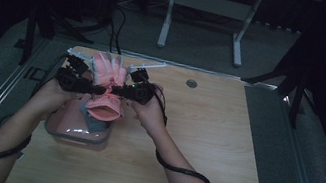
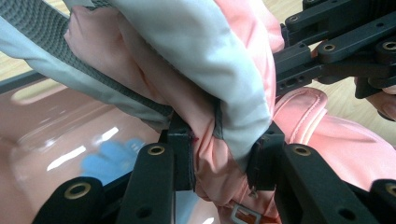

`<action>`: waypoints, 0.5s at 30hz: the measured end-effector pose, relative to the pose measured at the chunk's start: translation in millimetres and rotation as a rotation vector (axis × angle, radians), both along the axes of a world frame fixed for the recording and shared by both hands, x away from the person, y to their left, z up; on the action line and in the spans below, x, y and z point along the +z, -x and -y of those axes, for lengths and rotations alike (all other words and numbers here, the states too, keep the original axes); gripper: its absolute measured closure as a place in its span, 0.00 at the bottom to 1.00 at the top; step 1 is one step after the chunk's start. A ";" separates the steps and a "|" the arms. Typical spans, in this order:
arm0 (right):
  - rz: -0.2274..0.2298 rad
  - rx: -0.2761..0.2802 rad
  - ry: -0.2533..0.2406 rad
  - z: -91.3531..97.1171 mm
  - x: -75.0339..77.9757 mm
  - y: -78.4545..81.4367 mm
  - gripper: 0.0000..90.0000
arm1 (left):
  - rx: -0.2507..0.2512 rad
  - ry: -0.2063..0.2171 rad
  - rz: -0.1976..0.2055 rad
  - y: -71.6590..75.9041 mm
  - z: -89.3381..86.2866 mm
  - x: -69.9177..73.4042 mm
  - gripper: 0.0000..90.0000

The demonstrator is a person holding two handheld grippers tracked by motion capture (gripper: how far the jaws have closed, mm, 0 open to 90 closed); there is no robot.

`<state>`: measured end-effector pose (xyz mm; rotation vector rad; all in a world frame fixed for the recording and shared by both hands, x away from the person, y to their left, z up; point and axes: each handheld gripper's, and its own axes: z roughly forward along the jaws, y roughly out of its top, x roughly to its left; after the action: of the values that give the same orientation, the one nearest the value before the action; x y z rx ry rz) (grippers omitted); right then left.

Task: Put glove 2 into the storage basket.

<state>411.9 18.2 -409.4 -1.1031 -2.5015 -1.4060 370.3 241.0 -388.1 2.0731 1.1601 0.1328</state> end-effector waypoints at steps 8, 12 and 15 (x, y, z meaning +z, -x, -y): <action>0.010 0.018 -0.012 -28.9 -17.1 -1.6 0.80 | 0.016 -0.014 -0.017 -0.9 -25.1 -12.9 0.76; 0.004 0.015 0.000 -37.5 -30.9 -3.3 0.80 | 0.022 -0.044 -0.021 -2.7 -28.7 -27.0 0.76; -0.002 0.012 0.013 -40.6 -38.0 -4.2 0.80 | 0.025 -0.036 -0.033 -3.9 -30.9 -34.4 0.76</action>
<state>416.2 58.8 -447.3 -1.0894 -2.5148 -1.3867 374.2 271.9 -422.5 2.0999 1.2118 0.1321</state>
